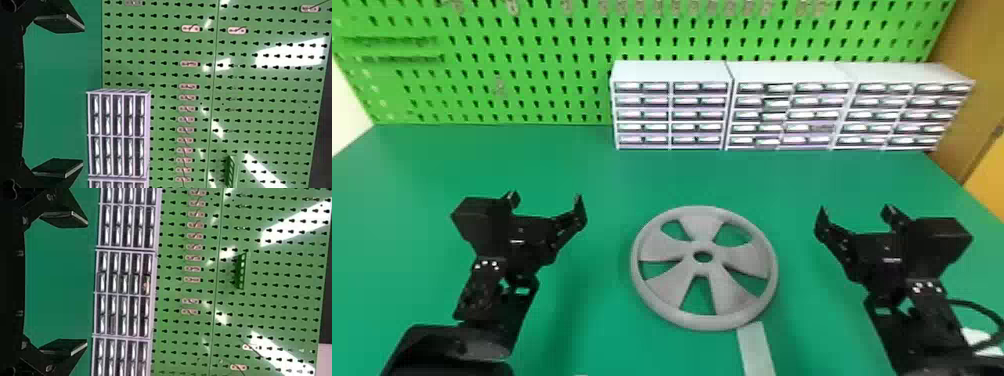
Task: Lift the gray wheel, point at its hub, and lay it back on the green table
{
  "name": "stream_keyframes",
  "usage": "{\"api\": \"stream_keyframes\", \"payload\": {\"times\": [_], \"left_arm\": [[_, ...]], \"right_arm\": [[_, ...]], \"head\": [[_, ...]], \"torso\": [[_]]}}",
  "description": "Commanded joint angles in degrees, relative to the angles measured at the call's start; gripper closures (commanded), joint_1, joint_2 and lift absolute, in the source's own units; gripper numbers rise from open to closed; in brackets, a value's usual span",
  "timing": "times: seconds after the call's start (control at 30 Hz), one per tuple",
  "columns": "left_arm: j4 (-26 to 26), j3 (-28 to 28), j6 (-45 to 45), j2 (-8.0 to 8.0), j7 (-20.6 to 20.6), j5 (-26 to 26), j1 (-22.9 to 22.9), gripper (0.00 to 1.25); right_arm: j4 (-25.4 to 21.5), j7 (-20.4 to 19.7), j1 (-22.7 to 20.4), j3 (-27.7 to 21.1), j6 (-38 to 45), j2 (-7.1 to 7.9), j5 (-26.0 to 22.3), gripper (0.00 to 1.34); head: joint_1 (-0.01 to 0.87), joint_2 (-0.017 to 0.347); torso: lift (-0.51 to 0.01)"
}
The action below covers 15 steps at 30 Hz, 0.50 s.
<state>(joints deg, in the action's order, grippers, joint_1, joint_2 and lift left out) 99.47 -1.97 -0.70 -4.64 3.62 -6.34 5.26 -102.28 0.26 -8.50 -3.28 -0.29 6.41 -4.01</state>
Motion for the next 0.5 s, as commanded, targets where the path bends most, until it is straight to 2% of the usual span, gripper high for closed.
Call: {"api": "stream_keyframes", "payload": {"times": [0.0, 0.47], "left_arm": [[-0.15, -0.05, -0.18, 0.07, 0.16, -0.07, -0.34, 0.09], [-0.06, 0.21, -0.53, 0.16, 0.60, -0.60, -0.69, 0.09]], "right_arm": [[-0.03, 0.00, -0.20, -0.24, -0.59, -0.26, -0.03, 0.22], [-0.03, 0.00, 0.24, -0.06, -0.85, -0.26, -0.12, 0.22]], "head": [[0.692, 0.048], [0.692, 0.048]], "torso": [[-0.093], [-0.093]]}}
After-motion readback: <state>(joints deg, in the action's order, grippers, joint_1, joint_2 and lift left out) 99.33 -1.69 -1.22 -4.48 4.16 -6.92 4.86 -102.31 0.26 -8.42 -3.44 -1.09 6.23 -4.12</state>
